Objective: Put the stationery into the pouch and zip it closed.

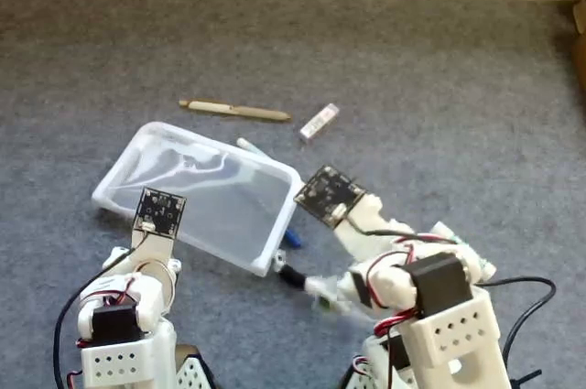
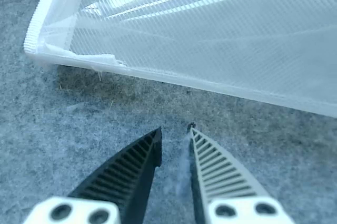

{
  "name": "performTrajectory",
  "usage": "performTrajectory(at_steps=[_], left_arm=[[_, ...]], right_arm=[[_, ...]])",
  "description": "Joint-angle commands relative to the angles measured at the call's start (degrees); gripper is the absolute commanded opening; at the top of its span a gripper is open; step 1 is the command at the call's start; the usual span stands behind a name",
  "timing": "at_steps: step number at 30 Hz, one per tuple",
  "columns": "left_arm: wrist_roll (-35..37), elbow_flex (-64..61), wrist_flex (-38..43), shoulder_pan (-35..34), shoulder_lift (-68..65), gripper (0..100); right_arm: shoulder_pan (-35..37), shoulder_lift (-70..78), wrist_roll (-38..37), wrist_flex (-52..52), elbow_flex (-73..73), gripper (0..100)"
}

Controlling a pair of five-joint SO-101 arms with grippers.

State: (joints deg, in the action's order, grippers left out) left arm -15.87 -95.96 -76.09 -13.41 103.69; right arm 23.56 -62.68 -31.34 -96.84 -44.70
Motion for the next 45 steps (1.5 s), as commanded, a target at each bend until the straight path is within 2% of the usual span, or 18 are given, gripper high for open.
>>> performTrajectory(at_steps=[1, 8, 13, 18, 24, 35, 45], left_arm=[[-0.3, -1.3, -0.4, -0.7, 0.5, 10], [-0.3, -1.3, -0.4, -0.7, 0.5, 10], [-0.3, -1.3, -0.4, -0.7, 0.5, 10], [-0.3, -1.3, -0.4, -0.7, 0.5, 10], [-0.3, -1.3, -0.4, -0.7, 0.5, 10], [-0.3, -1.3, -0.4, -0.7, 0.5, 10], [-0.3, -1.3, -0.4, -0.7, 0.5, 10]], right_arm=[[1.0, 0.4, 0.7, -0.8, 0.0, 33.6], [1.3, 0.4, 0.7, -0.8, 1.2, 34.6], [1.5, 0.5, 0.7, -0.3, 6.1, 28.6], [8.0, 9.4, 0.9, 0.3, 6.9, 28.3], [13.1, 21.9, 4.3, 7.0, 6.9, 28.3], [24.7, 23.3, 9.7, 24.9, -4.1, 28.2], [25.9, 23.3, 11.3, 34.0, -11.2, 28.2]])
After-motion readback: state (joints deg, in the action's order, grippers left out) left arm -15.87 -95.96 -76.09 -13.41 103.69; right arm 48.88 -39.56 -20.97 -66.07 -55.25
